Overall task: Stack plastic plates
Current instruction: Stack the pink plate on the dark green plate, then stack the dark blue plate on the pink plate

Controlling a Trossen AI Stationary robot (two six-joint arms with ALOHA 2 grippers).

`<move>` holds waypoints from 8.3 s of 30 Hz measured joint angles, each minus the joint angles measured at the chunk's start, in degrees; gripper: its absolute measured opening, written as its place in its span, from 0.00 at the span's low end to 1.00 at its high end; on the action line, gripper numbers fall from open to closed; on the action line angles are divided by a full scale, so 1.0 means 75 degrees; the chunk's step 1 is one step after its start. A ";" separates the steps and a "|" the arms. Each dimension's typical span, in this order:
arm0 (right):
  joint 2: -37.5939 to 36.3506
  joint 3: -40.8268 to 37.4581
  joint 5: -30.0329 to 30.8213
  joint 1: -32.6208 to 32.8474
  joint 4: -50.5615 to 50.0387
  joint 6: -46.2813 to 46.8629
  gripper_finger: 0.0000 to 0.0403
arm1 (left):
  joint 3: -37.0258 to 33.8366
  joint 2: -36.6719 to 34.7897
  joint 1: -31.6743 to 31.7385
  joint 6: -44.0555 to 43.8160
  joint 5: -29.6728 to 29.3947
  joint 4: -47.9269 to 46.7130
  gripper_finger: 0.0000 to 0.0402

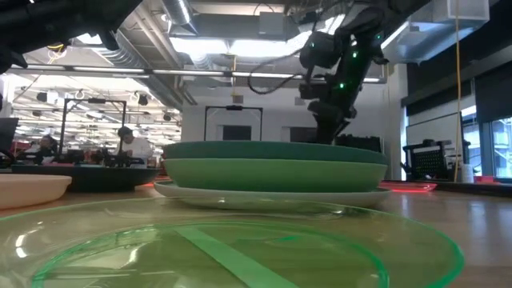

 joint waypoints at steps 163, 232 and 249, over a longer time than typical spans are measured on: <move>-0.4025 -0.3822 -0.2561 0.2505 0.6068 -0.2456 0.34 | 0.3647 0.3653 -0.0764 -0.1277 -0.1539 -0.6120 0.00; -0.5323 -0.3835 -0.1137 0.3954 0.5535 -0.2646 0.34 | 0.6222 0.8206 -0.1784 -0.6307 -0.0608 -1.3287 0.27; -0.5323 -0.3838 -0.0782 0.3953 0.5538 -0.2654 0.34 | 0.6222 0.8794 -0.1786 -0.6172 -0.0592 -1.3282 0.23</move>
